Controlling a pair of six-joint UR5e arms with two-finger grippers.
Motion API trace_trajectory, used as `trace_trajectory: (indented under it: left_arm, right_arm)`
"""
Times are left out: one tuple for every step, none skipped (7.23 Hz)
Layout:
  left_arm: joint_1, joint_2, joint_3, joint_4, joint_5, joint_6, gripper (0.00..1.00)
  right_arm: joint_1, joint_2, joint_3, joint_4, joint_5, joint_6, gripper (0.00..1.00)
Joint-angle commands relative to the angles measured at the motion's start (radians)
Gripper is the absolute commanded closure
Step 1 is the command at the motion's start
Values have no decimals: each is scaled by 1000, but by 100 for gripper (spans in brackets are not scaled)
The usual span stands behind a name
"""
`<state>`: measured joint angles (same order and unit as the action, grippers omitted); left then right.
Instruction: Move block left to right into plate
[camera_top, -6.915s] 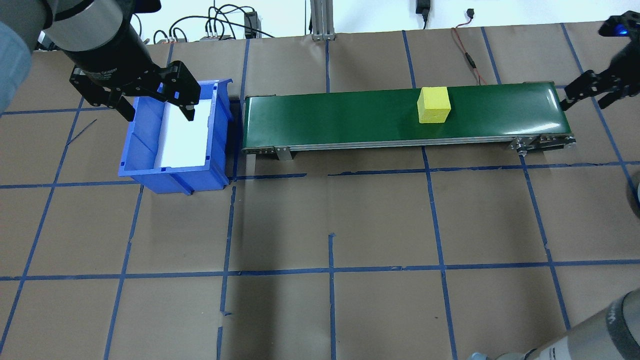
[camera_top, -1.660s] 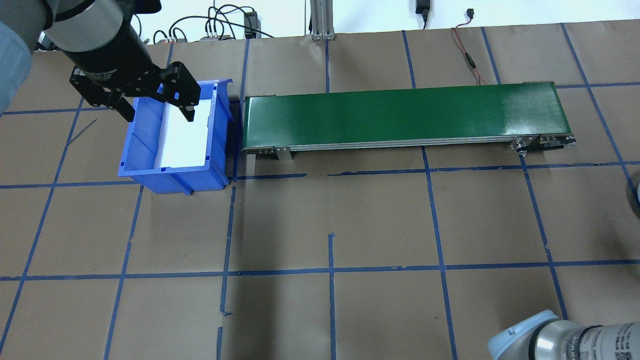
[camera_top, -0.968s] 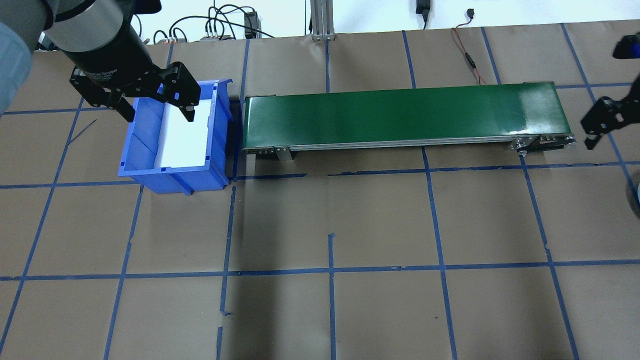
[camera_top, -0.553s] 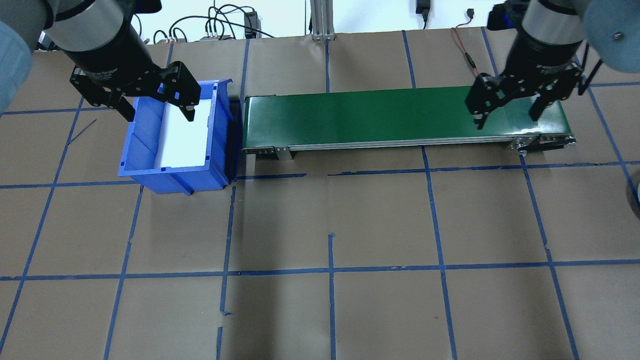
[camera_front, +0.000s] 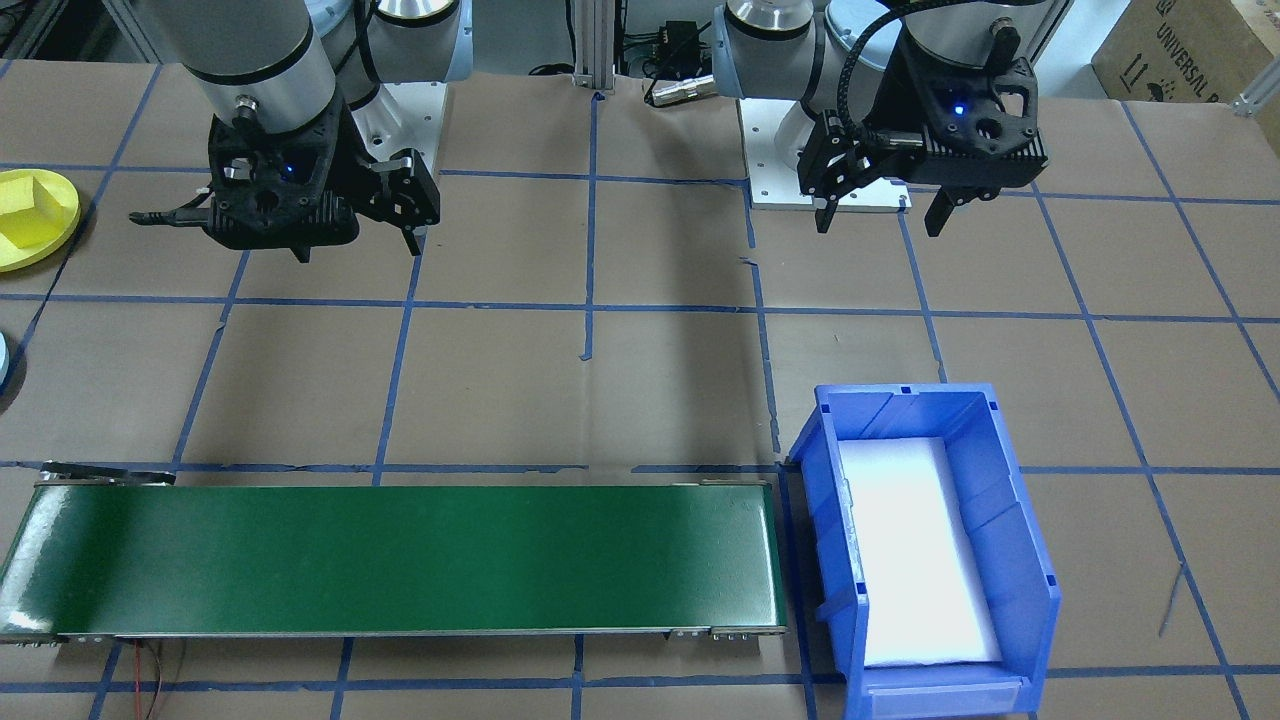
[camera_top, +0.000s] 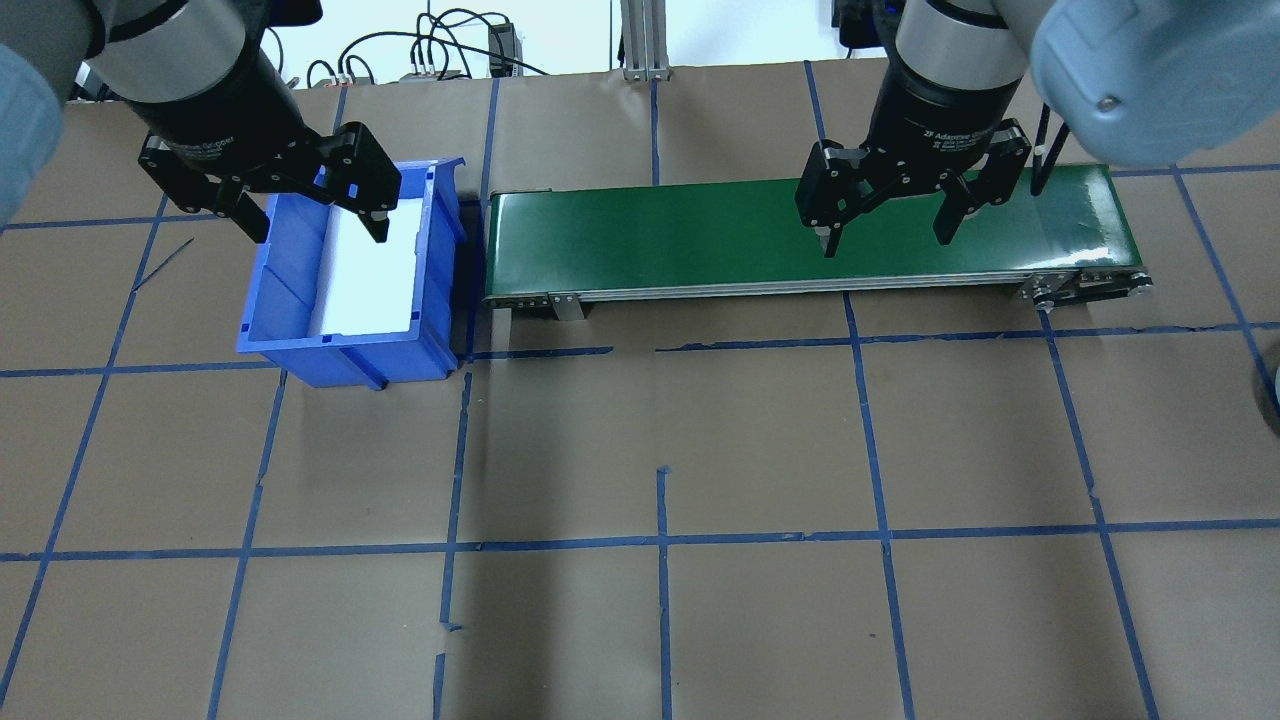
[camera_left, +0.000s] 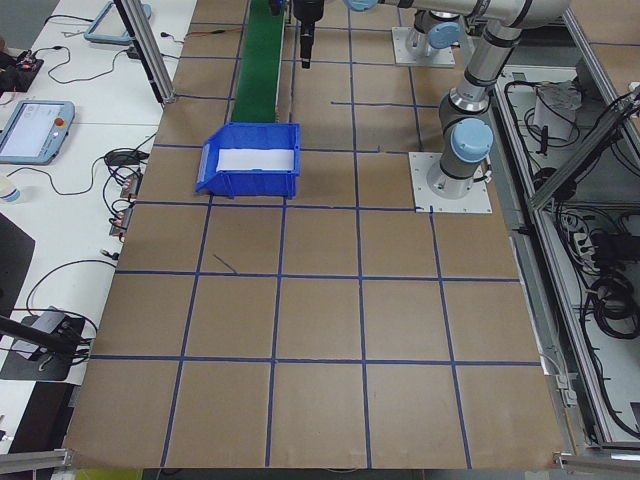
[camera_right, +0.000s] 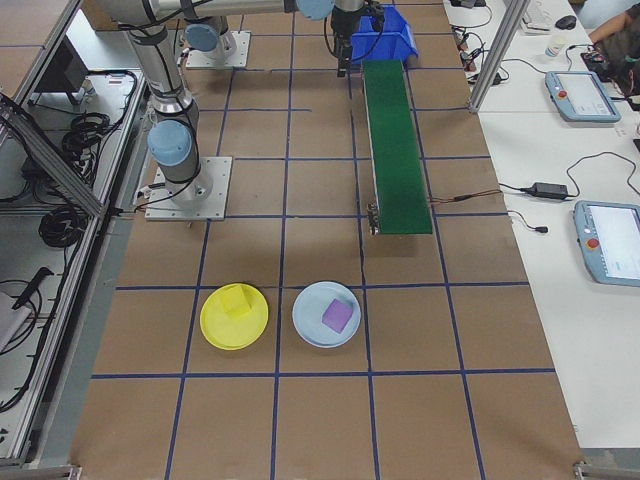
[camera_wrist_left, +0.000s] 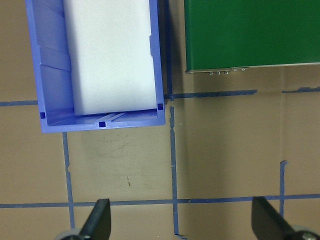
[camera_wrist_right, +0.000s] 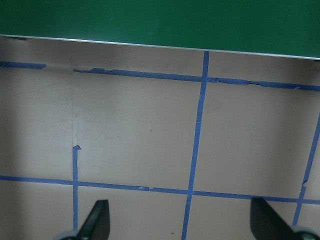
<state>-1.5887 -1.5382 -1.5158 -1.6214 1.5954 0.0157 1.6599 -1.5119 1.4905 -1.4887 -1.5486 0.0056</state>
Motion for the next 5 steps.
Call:
trace_trajectory:
  left_arm:
    - [-1,0,-3,0,-5,1,0]
    - [1,0,-3,11,-11,-6,0]
    - [10,0,-4,12,-24,-49,0]
    - [18,0,-4,12,-53,-51,0]
    - [19,0,-7,12,-55,-45,0]
  right_arm:
    - [-44,1,-35,8,-22,2,0]
    - [-51,1,-26,10,-28,-1,0]
    - [-48,-1,-21,8,-24,-1,0]
    - [-48,1,-18,4,-12,-4,0]
    - [-49,4,-19,-4,-19,-13,0]
